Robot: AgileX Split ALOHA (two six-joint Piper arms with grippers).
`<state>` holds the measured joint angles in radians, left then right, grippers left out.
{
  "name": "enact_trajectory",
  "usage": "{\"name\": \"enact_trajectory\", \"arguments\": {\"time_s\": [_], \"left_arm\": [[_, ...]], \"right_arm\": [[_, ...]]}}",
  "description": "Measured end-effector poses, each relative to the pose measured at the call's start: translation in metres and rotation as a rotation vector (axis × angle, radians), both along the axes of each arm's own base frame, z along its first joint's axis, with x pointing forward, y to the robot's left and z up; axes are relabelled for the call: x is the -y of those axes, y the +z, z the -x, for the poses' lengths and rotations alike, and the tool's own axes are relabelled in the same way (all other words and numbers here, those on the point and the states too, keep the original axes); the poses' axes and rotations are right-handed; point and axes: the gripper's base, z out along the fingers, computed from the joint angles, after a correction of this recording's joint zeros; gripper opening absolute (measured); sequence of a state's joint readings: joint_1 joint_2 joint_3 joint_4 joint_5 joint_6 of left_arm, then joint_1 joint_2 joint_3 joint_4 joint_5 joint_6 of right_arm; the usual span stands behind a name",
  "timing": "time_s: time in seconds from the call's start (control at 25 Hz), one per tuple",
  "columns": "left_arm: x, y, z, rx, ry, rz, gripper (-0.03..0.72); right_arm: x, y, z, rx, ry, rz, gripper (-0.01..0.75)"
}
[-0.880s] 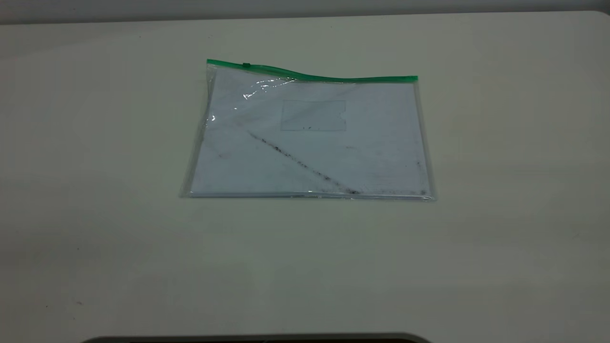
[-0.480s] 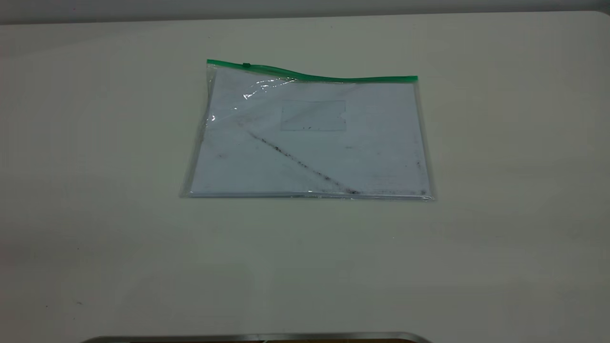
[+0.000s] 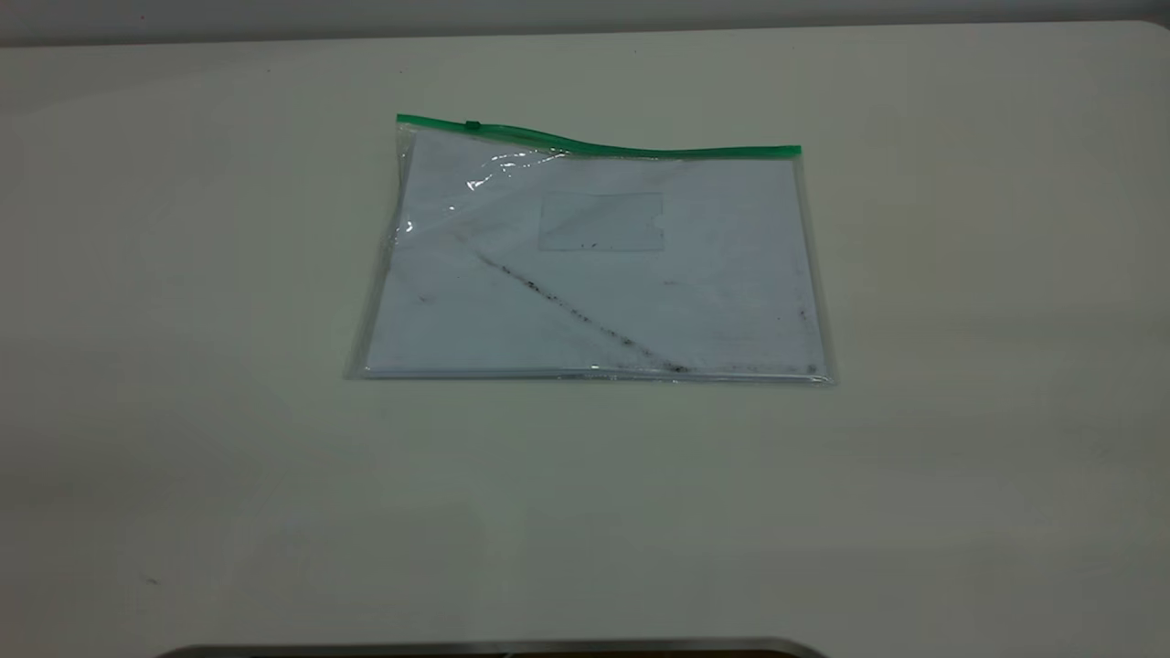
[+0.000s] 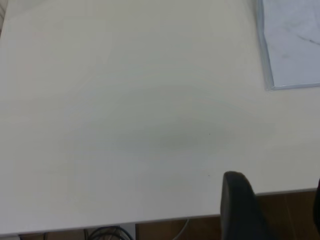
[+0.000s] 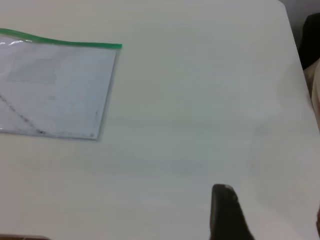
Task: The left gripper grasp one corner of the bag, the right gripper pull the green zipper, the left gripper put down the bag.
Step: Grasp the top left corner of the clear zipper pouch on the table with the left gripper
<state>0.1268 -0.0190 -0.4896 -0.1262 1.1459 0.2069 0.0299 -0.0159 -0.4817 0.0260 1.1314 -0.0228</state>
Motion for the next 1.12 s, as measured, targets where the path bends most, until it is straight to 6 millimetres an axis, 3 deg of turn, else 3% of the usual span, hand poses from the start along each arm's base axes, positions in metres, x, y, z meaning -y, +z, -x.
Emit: {"name": "enact_trajectory", "arguments": {"time_s": [0.96,1.12], "left_arm": [[0.003,0.001,0.0,0.006,-0.005,0.047,0.412],[0.005,0.003,-0.014,-0.078,0.04,0.173,0.412]], "right_arm": [[-0.003,0.001,0.0,0.009,0.026,-0.029,0.442],[-0.012,0.01,-0.02,-0.011,0.118,-0.052,0.442]]}}
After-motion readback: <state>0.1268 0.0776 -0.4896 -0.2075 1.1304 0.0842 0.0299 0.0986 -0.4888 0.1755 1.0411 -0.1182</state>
